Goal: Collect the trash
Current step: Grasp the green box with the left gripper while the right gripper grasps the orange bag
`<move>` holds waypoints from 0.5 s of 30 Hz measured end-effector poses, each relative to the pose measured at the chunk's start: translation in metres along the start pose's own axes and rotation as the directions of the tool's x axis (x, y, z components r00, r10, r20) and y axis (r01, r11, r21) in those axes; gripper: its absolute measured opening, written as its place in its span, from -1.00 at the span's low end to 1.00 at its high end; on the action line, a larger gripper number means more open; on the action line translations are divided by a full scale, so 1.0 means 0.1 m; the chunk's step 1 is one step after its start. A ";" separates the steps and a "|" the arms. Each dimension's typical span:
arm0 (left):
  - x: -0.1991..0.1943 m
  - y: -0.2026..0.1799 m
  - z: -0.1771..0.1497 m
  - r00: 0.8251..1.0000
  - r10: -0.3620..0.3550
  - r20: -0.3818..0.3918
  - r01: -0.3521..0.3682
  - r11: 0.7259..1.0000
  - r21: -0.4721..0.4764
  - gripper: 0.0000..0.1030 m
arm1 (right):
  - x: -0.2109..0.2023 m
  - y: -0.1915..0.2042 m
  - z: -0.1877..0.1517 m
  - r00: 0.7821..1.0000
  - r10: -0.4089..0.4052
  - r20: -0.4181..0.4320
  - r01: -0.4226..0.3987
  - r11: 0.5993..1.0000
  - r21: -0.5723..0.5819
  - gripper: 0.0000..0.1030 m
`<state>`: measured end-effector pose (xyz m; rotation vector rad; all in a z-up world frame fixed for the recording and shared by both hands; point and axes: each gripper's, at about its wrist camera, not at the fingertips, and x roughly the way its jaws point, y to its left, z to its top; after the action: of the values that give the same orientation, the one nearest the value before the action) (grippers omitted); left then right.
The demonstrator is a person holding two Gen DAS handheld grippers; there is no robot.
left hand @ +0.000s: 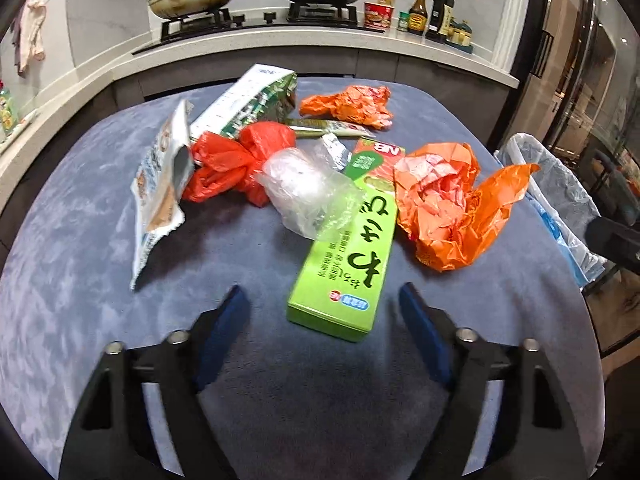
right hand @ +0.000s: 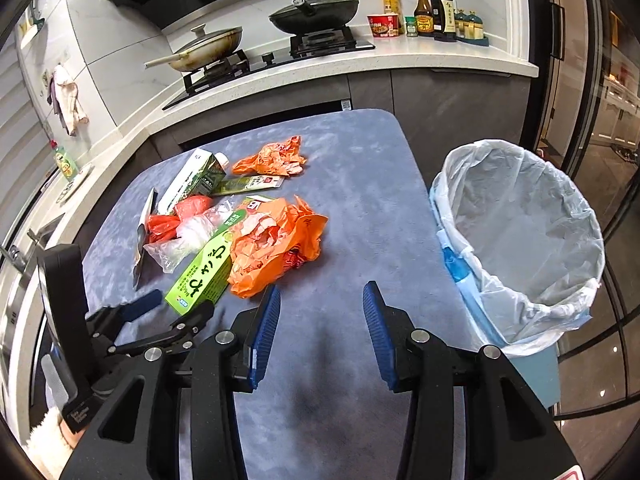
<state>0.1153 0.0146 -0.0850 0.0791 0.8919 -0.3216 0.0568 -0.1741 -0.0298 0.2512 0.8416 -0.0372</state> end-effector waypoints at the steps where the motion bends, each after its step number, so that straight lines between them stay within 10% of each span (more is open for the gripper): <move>1: 0.02 0.00 0.00 1.000 -0.007 -0.008 0.007 1.000 0.000 0.13 | 0.03 0.01 0.01 1.000 0.003 -0.003 -0.003 1.000 0.000 -0.18; 4: 0.04 0.01 0.00 0.999 -0.040 -0.030 0.040 0.999 -0.015 -0.14 | 0.10 0.06 0.05 1.000 0.014 -0.009 -0.014 1.000 -0.002 -0.18; 15: -0.16 0.02 -0.04 0.998 -0.061 -0.027 0.059 0.996 -0.062 -0.16 | 0.37 0.22 0.14 0.996 0.074 -0.043 -0.073 0.997 0.021 -0.18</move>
<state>0.1032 0.0214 -0.0753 0.0009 0.9337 -0.3496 0.0950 -0.1537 -0.0441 0.3023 0.8754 0.0291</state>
